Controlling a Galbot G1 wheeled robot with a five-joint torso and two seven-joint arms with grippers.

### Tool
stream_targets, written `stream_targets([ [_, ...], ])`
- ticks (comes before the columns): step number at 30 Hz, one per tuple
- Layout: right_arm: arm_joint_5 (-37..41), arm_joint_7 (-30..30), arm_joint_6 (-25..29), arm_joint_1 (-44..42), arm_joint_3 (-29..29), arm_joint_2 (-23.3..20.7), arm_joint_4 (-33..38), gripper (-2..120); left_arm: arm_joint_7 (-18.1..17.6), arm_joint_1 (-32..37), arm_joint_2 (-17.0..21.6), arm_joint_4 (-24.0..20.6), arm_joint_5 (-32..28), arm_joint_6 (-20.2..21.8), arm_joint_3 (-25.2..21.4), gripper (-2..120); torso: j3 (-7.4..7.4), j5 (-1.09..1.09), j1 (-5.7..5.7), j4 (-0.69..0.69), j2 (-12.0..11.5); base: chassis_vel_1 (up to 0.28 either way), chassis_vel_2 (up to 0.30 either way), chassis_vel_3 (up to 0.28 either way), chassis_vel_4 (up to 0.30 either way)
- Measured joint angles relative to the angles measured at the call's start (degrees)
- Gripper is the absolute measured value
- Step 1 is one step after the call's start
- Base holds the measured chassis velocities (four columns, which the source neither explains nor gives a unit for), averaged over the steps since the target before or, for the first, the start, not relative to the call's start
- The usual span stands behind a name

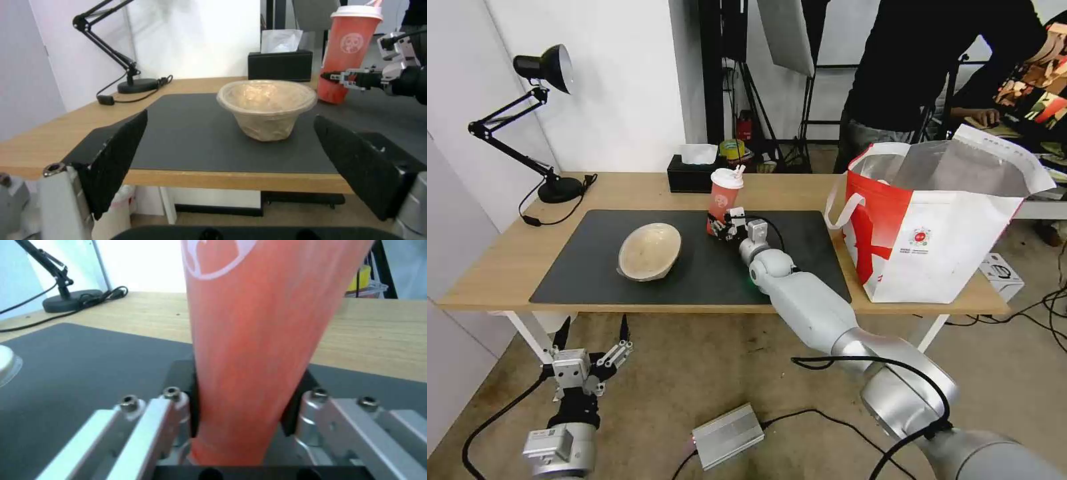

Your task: Pick up the trash from the table and place it into the takeout bag.

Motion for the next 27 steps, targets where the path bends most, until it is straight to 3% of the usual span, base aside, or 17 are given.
stream_targets([
  [11, 0.7, 0.8, -0.5, -1.0, 0.6, -1.3, 2.1, 5, 0.0, -0.3, 0.0, 0.7, 0.0, -0.2, -0.2, 100, 0.01, 0.00, 0.00, 0.03, 0.0, 0.000, 0.000, 0.000, 0.000],
  [27, 3.4, 3.3, -1.1, -2.0, -1.8, -7.8, 9.8, 4, 0.0, -1.1, 0.0, 1.5, -0.1, -0.3, -0.3, 100, 0.02, 0.00, 0.00, -0.01, 0.0, 0.000, 0.000, 0.000, 0.000],
])
